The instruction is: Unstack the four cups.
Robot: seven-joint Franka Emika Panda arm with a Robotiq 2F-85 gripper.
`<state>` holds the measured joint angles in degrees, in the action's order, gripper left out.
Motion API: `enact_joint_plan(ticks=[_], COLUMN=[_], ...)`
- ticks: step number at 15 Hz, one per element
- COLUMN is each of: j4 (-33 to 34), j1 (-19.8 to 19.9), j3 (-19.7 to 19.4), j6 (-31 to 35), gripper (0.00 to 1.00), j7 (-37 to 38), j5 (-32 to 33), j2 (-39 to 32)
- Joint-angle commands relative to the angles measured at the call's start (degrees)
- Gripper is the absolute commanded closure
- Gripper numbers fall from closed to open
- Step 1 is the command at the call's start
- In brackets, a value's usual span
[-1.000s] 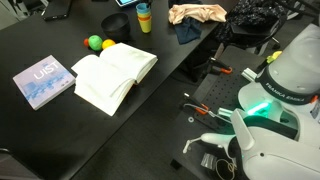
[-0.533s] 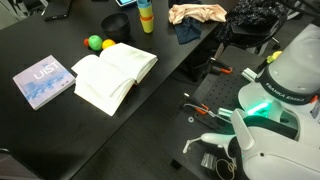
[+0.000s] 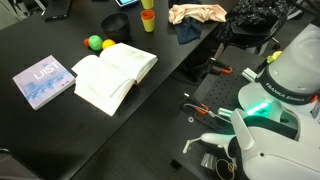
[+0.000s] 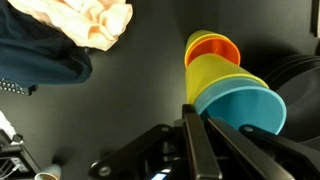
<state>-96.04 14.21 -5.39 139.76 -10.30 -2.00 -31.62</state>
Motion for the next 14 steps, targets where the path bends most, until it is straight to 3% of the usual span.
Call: enact_joint_plan(ticks=[1, 11, 14], j4=[-2.88, -18.49, -23.37], j1=[-0.05, -0.13, -1.01], j3=[-0.7, -1.33, -1.7], j6=[-2.37, 1.02, 5.7], gripper=[0.95, 0.95, 0.95], j7=[-0.17, 0.07, 1.11], j5=[0.76, -1.3, -0.25], j2=[4.99, 13.31, 13.29])
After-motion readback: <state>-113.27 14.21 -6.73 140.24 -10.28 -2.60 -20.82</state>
